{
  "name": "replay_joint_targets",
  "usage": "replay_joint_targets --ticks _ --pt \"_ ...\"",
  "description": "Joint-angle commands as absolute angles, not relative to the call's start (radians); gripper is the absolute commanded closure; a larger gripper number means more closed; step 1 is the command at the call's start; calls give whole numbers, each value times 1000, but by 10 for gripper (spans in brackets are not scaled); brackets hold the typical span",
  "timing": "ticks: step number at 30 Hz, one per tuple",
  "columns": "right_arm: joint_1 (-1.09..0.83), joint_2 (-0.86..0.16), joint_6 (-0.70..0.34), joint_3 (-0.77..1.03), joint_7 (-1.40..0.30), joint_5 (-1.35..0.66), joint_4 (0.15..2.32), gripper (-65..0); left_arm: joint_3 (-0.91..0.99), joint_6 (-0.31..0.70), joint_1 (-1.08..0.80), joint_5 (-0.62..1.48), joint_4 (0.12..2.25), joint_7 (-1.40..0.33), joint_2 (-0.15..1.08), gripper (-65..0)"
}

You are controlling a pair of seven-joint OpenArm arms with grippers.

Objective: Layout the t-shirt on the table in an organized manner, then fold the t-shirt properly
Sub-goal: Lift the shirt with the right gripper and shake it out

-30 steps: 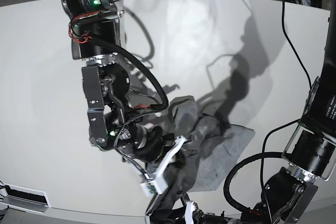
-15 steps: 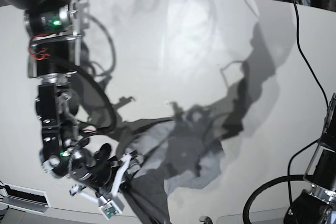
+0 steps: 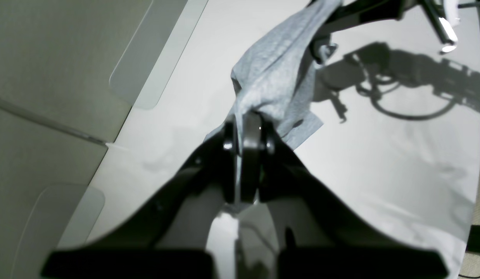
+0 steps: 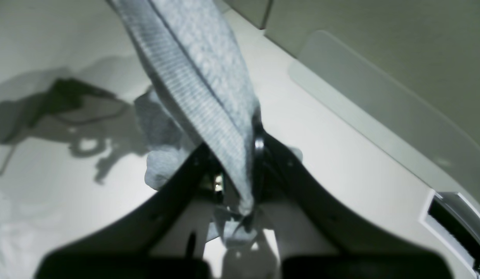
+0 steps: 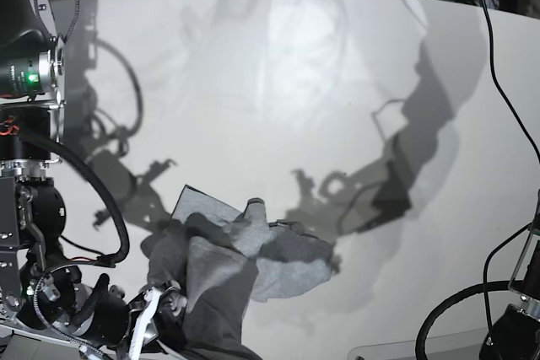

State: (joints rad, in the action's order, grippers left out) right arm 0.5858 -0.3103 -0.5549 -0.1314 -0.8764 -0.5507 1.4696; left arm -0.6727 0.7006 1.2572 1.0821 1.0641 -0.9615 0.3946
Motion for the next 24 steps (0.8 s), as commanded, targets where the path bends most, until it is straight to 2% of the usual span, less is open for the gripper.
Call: replay_joint_targets --ticks 1,6,10,12,15,16,18,19,20,21,24 --pt "617 -313 -550 -124 -861 -550 1477 0 -656 698 1288 1089 1071 -940 399 0" --pt "612 -273 -591 -124 -886 -554 1459 0 -656 698 1218 1078 1071 -913 398 0" --pt "613 -271 -619 -124 -894 -539 1459 -237 -656 698 1186 970 1071 -858 397 0" --pt "612 -272 -629 -124 -903 -531 1459 -301 -656 698 1183 924 1071 -847 397 0" --pt "609 -271 -637 -124 -922 -536 1457 -294 -656 698 1190 894 1071 -821 397 0" --pt "607 -271 -634 -124 -921 -535 1457 -252 -656 698 1192 890 1071 -814 396 0" --pt "601 -268 -622 -124 -925 -537 1457 -127 -656 698 1198 890 1071 -808 397 0" --pt "596 -266 -628 -124 -933 -559 1457 -105 -656 698 1198 890 1071 -808 396 0" --pt "590 -266 -641 -124 -941 -592 1457 -119 -656 698 1198 890 1071 -808 396 0" --pt "581 -266 -657 -124 -951 -631 1457 -164 -656 698 1197 890 1071 -808 395 0" --pt "541 -261 -674 -124 -989 -726 1457 -375 -656 698 1197 878 1071 -808 396 0"
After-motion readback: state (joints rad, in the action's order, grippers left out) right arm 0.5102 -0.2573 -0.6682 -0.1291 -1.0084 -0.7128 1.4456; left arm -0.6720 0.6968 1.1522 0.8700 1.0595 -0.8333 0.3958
